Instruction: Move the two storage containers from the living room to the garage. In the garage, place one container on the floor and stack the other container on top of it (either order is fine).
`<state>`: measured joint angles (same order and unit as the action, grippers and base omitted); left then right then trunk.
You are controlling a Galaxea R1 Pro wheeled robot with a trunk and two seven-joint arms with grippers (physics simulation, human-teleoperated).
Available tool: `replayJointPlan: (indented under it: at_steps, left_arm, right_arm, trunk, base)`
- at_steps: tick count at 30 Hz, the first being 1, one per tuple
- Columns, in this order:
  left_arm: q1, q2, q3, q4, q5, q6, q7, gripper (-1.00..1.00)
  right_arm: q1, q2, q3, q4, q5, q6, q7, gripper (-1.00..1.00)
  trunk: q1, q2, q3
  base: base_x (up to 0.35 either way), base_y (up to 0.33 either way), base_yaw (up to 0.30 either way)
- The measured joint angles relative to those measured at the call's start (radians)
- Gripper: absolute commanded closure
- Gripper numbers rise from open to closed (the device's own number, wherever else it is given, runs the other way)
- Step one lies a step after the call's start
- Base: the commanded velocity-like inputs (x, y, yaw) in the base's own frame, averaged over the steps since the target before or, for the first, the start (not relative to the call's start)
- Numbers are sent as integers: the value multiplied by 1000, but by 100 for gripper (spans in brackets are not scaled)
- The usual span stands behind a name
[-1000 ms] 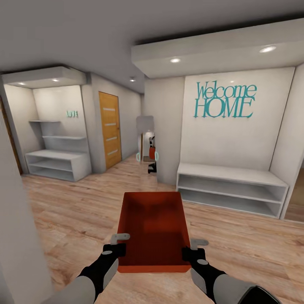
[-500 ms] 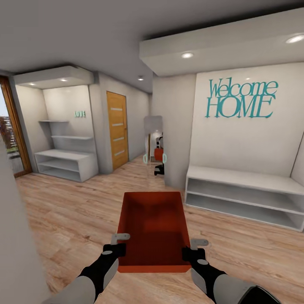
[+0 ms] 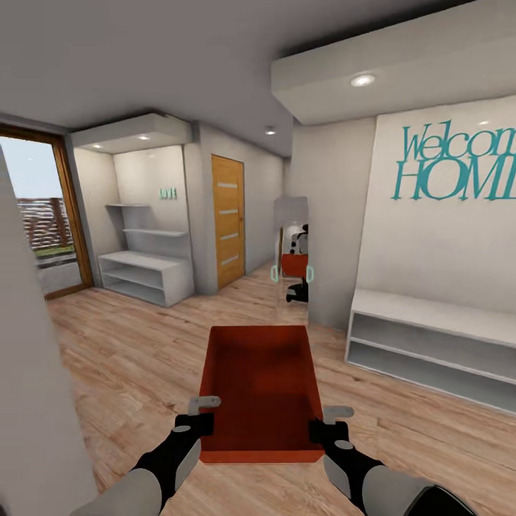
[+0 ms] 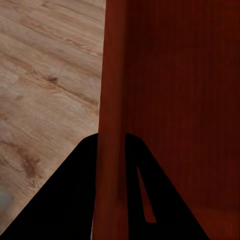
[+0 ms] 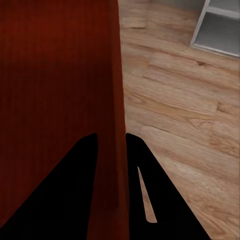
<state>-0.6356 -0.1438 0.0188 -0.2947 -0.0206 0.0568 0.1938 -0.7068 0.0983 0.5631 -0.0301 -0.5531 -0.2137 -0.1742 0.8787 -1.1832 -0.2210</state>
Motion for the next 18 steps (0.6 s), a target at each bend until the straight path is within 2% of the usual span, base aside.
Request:
replayJointPlan:
  at_steps: [2,11,13,18]
  left_arm:
    - [0,-2,9,0,-9,0,1,100]
    - [0,-3,10,0,-10,0,1,100]
    - [0,-4,16,0,-16,0,1,100]
    - [0,-2,6,0,-6,0,1,100]
  right_arm:
    - [0,-1,-2,-1,3,0,0,100]
    - [0,-1,-2,-1,3,0,0,100]
    - [0,-1,-3,-1,4,0,1,100]
    - [0,-1,-2,0,3,0,0,100]
  trunk:
    - [0,0,0]
    - [0,0,0]
    - [0,0,0]
    - [0,0,0]
  base:
    - [322,0,22]
    - [322,0,13]
    - [322,0,146]
    - [322,0,237]
